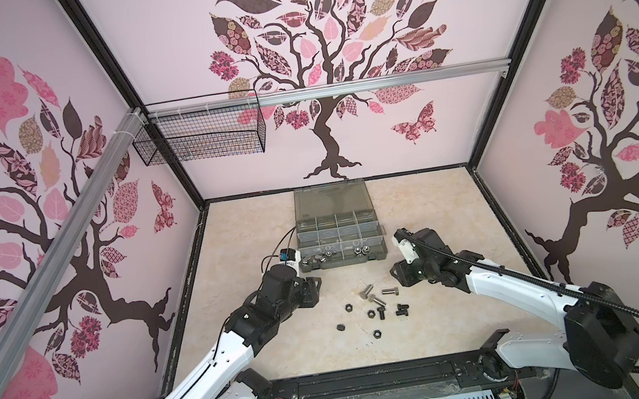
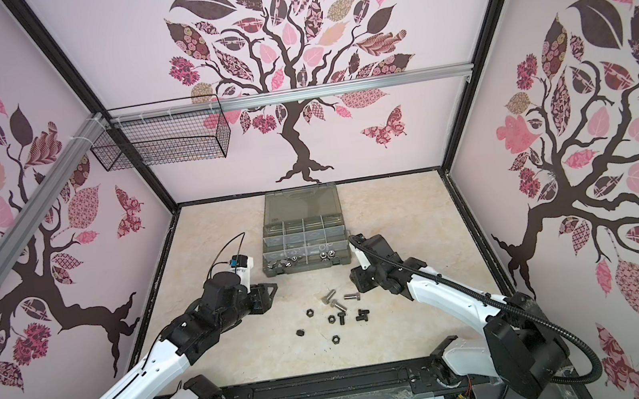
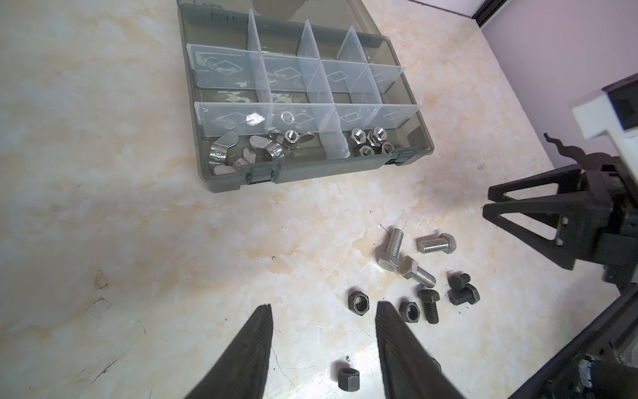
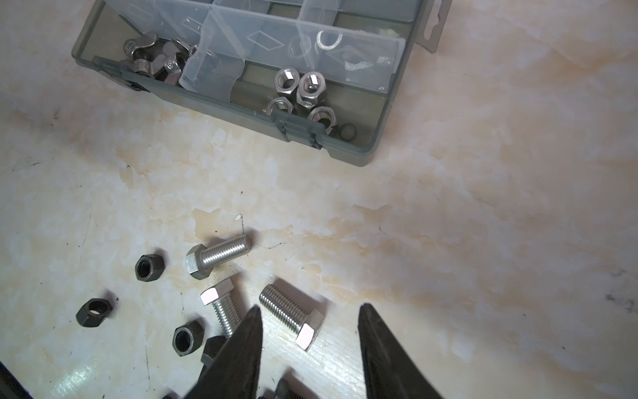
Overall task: Sort the screws and nuts into containers
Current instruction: 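Withdraw the left gripper while the right gripper moves over the silver bolts, then lower the right gripper and close it on a silver hex bolt head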
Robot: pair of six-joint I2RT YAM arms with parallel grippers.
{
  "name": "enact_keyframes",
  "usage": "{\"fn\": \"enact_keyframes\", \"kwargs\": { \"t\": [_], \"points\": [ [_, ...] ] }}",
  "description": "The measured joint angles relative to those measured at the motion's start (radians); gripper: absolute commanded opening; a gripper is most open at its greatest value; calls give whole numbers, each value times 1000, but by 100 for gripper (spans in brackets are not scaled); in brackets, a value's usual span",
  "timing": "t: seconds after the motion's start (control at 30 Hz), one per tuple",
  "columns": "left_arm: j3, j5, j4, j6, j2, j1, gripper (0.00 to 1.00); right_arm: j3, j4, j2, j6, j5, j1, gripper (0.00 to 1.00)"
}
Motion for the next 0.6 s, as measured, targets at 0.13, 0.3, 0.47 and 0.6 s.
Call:
{"fn": "enact_keyframes", "kwargs": {
  "t": [0.13, 0.3, 0.47, 0.6],
  "points": [
    [-11, -6, -7, -1, -53, 0, 53, 2, 7, 16, 0, 0, 43, 48],
    [-53, -10, -8, -7, -113, 0, 53, 38, 1, 59, 1, 12, 116, 48],
    [-83, -13, -20, -7, -149, 0, 53, 54, 3, 88, 8, 16, 158, 48],
    [-88, -21, -28, -7, -169, 0, 53, 56, 1, 126, 16, 20, 173, 48]
  ]
}}
